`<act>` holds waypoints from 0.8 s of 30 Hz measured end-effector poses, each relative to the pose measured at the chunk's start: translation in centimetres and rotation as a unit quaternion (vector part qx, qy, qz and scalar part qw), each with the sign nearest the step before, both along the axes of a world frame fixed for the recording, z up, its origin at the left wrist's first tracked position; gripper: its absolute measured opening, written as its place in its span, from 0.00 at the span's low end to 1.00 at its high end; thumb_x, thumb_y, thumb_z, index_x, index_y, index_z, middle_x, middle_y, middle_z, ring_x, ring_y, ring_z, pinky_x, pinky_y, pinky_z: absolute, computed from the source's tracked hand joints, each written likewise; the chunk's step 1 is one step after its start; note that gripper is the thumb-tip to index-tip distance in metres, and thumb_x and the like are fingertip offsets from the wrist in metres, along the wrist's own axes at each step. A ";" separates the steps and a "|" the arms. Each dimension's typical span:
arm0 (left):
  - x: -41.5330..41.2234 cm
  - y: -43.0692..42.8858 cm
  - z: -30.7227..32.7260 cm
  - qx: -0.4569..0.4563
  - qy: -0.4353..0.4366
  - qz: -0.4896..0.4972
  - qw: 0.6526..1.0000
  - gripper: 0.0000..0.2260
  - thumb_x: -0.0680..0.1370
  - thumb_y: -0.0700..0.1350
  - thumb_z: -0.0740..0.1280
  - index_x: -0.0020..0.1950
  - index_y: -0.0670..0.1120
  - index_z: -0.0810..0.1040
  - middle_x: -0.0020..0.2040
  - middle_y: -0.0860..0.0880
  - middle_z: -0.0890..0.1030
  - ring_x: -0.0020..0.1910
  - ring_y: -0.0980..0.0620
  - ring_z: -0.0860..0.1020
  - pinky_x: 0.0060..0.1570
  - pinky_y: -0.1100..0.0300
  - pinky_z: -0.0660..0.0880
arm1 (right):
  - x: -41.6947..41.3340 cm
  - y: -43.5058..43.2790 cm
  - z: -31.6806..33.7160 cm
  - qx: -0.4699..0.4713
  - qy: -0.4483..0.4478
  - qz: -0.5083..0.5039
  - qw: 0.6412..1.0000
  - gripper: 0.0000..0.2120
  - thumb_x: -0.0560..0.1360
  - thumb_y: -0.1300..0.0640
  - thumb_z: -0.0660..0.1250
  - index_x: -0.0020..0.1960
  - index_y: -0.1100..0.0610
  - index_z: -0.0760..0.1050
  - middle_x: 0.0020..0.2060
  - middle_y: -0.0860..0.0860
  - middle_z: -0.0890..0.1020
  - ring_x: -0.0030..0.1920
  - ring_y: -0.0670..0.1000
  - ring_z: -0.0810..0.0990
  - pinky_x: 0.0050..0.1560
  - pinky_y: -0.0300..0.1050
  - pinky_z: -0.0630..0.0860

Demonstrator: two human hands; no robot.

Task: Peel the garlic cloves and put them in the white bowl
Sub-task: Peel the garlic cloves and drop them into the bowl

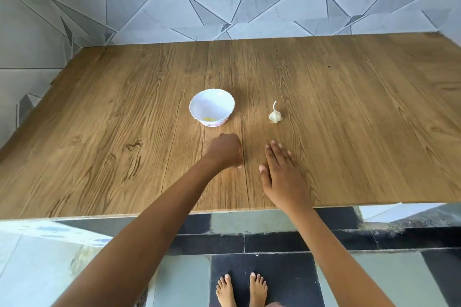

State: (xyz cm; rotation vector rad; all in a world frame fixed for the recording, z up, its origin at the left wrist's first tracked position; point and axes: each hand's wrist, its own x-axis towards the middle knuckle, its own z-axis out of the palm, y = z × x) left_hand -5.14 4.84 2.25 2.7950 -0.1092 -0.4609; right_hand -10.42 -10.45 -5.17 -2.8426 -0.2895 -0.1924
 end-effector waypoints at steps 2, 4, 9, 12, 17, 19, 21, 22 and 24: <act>0.0 -0.1 -0.1 0.005 -0.007 -0.005 1.000 0.11 0.70 0.41 0.74 0.50 0.42 0.79 0.51 0.46 0.80 0.52 0.47 0.78 0.51 0.53 0.76 | 0.0 0.0 0.1 -0.001 0.001 0.004 1.000 0.33 0.77 0.44 0.37 0.74 0.60 0.58 0.74 0.56 0.60 0.75 0.54 0.55 0.73 0.47 0.46; 0.1 0.3 -0.1 -0.020 0.002 -0.012 1.000 0.09 0.70 0.41 0.74 0.48 0.42 0.80 0.47 0.46 0.82 0.48 0.48 0.80 0.51 0.54 0.77 | -0.1 0.0 0.1 0.002 0.012 0.011 1.000 0.34 0.76 0.43 0.35 0.75 0.60 0.56 0.75 0.55 0.58 0.76 0.53 0.53 0.73 0.46 0.43; -1.0 2.6 -0.4 -0.300 0.084 0.070 0.948 0.03 0.71 0.37 0.74 0.43 0.40 0.81 0.39 0.44 0.83 0.36 0.53 0.81 0.36 0.68 0.77 | -0.1 -0.4 0.2 0.057 -0.010 0.021 0.998 0.30 0.78 0.44 0.43 0.73 0.59 0.62 0.74 0.54 0.61 0.74 0.50 0.53 0.72 0.46 0.47; -2.8 3.3 -0.8 -0.470 0.088 0.141 0.867 0.04 0.73 0.36 0.71 0.46 0.39 0.81 0.40 0.45 0.83 0.38 0.54 0.81 0.39 0.67 0.77 | -0.4 -0.8 1.3 0.227 0.020 0.034 0.973 0.18 0.79 0.53 0.61 0.68 0.57 0.71 0.67 0.51 0.73 0.69 0.45 0.65 0.71 0.48 0.63; -4.2 3.2 -1.2 -0.532 0.060 0.151 0.831 0.05 0.73 0.35 0.70 0.48 0.39 0.81 0.38 0.47 0.83 0.37 0.56 0.81 0.40 0.66 0.78 | -0.9 1.2 3.4 0.442 0.155 0.039 0.883 0.13 0.76 0.56 0.66 0.60 0.53 0.76 0.51 0.47 0.82 0.52 0.43 0.80 0.52 0.38 0.77; -4.4 3.3 -1.1 -0.529 0.049 0.146 0.834 0.04 0.73 0.35 0.71 0.47 0.39 0.81 0.37 0.47 0.83 0.37 0.55 0.81 0.41 0.64 0.79 | -0.8 2.2 3.8 0.520 0.187 0.008 0.834 0.11 0.75 0.60 0.67 0.57 0.59 0.78 0.46 0.51 0.84 0.45 0.43 0.82 0.44 0.36 0.78; -4.5 3.5 -1.1 -0.522 0.038 0.138 0.841 0.03 0.73 0.36 0.71 0.46 0.40 0.81 0.37 0.47 0.83 0.37 0.54 0.81 0.41 0.63 0.79 | -0.7 2.6 4.1 0.570 0.202 -0.005 0.797 0.09 0.74 0.63 0.68 0.53 0.63 0.80 0.41 0.54 0.84 0.39 0.43 0.82 0.39 0.34 0.77; -4.5 3.5 -1.1 -0.516 0.035 0.133 0.846 0.02 0.73 0.36 0.71 0.45 0.40 0.81 0.37 0.47 0.83 0.37 0.54 0.80 0.41 0.63 0.79 | -0.6 2.7 4.2 0.582 0.207 -0.006 0.787 0.08 0.74 0.64 0.68 0.52 0.64 0.80 0.40 0.55 0.84 0.37 0.43 0.82 0.39 0.34 0.77; -4.4 3.8 -1.1 -0.495 0.030 0.129 0.859 0.02 0.73 0.36 0.71 0.45 0.39 0.81 0.37 0.45 0.82 0.35 0.53 0.79 0.39 0.65 0.78 | -0.5 2.8 4.0 0.588 0.207 -0.002 0.782 0.08 0.73 0.65 0.68 0.51 0.66 0.80 0.39 0.55 0.84 0.36 0.43 0.81 0.38 0.34 0.77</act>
